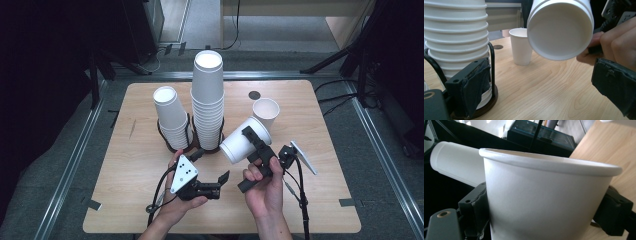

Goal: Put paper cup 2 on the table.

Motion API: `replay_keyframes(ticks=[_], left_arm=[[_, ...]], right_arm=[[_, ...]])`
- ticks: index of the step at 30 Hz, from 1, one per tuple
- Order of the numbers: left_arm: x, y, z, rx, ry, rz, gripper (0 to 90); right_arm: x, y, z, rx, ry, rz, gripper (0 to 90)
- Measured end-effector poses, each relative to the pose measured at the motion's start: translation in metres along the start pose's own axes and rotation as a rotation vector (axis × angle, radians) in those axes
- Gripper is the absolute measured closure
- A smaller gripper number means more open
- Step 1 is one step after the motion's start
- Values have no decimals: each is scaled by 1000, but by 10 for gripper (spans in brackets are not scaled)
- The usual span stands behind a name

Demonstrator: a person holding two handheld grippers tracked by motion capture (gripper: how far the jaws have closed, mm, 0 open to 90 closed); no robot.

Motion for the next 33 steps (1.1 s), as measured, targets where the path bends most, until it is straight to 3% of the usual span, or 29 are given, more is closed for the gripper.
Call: replay_keyframes(ticks=[3,8,9,12,17,33], left_arm=[[0,0,1,-5,0,2,24],[0,1,2,-6,1,6,24],[0,1,2,-9,3,9,24],[1,2,2,-10,5,12,24],[3,4,-2,-3,16,25,24],[-7,12,9,-8,-14,55,24]], right_arm=[[-2,-4,4,-31,-34,-18,135],[-6,-7,7,-81,-36,-25,135],[-9,-9,10,-123,-42,-28,135],[-12,-10,13,-187,-40,-50,136],[-17,-13,19,-320,-5,-99,136],[-25,-13,26,-581,11,-100,137]])
Point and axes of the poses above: each handheld gripper's, and its own axes: x roughly forward along the jaws, y roughly out of its underside, z roughly to its left, the point moved 4 cm from there along x, roughly forward along the jaws, and after that the axes turned 15 degrees about x, right-handed, at the moved point
